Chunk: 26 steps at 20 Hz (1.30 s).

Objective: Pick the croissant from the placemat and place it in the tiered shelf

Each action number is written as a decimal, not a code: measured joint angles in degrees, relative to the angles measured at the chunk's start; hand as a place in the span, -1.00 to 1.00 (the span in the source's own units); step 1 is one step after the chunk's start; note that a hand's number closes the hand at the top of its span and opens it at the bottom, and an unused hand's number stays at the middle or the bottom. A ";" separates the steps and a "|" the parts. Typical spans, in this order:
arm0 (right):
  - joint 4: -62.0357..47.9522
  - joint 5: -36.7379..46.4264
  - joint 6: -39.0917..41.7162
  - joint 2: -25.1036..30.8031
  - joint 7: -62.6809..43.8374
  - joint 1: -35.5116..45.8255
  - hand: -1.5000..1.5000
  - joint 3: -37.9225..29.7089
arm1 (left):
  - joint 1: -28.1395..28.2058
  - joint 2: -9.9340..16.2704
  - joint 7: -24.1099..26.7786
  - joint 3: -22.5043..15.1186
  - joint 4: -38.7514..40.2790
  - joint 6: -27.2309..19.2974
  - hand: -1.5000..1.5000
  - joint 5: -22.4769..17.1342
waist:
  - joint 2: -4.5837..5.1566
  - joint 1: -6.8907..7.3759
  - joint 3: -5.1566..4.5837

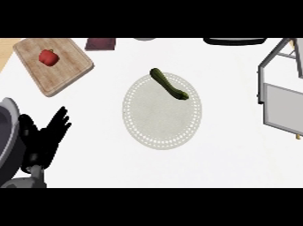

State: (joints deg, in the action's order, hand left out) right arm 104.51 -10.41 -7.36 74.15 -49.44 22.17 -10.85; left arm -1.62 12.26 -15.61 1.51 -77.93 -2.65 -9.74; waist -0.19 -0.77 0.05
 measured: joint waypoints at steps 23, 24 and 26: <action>-38.93 14.61 15.10 -7.61 27.78 16.31 1.00 3.67 | -1.13 -0.10 -1.70 1.25 -0.47 2.85 0.00 0.40 | 0.47 2.17 -0.06; -40.65 15.90 14.97 -8.20 28.64 17.71 1.00 4.22 | -1.34 -0.70 -1.36 0.86 -0.18 2.39 0.00 0.96 | 0.49 2.20 -0.05; -44.68 17.94 14.80 -9.45 31.02 20.13 1.00 4.72 | -2.40 -0.82 -2.24 1.05 0.04 2.03 0.00 1.08 | 0.52 2.24 -0.07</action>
State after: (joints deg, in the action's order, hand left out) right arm 59.83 7.53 7.45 64.69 -18.42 42.30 -6.13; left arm -4.02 11.44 -17.85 2.57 -77.89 -0.62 -8.66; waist 0.33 1.46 -0.02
